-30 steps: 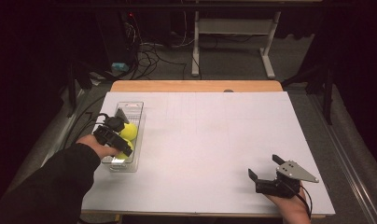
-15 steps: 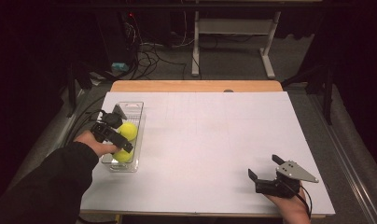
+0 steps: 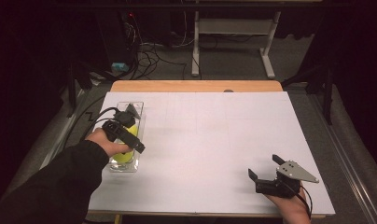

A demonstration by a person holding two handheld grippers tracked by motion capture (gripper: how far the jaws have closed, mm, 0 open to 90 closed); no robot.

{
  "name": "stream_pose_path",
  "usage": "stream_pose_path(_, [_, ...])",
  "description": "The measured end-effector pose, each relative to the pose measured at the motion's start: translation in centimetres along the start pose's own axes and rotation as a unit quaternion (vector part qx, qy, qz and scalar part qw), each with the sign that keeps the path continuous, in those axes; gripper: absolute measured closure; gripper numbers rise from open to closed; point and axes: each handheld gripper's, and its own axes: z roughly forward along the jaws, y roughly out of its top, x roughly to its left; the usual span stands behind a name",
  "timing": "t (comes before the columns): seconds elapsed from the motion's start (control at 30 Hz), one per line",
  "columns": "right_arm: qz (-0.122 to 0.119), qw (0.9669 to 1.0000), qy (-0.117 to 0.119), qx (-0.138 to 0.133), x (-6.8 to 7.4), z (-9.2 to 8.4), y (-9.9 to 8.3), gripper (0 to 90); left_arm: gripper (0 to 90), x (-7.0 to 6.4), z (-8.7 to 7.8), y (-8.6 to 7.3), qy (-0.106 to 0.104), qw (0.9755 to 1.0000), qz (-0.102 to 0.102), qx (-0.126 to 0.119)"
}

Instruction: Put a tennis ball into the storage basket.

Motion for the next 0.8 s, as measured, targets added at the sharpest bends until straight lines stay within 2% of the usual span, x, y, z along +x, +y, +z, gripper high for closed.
stream_pose_path(0.4, [-0.001, 1.0, 0.0, -0.001, 0.0, 0.0, 0.0, 0.0, 0.4, -5.0, 0.8, 2.8, -0.021, 0.9986, 0.048, -0.009])
stream_pose_path(0.5, [-0.001, 1.0, 0.0, -0.001, 0.0, -0.1, 0.0, 0.0, 0.4, -6.3, 1.1, 3.4, -0.024, 0.9979, 0.06, -0.005])
stream_pose_path(0.8, [0.0, 1.0, 0.001, -0.001, 0.0, -0.1, 0.0, 0.0, 0.4, -9.1, 1.3, 4.6, -0.035, 0.9956, 0.087, -0.011])
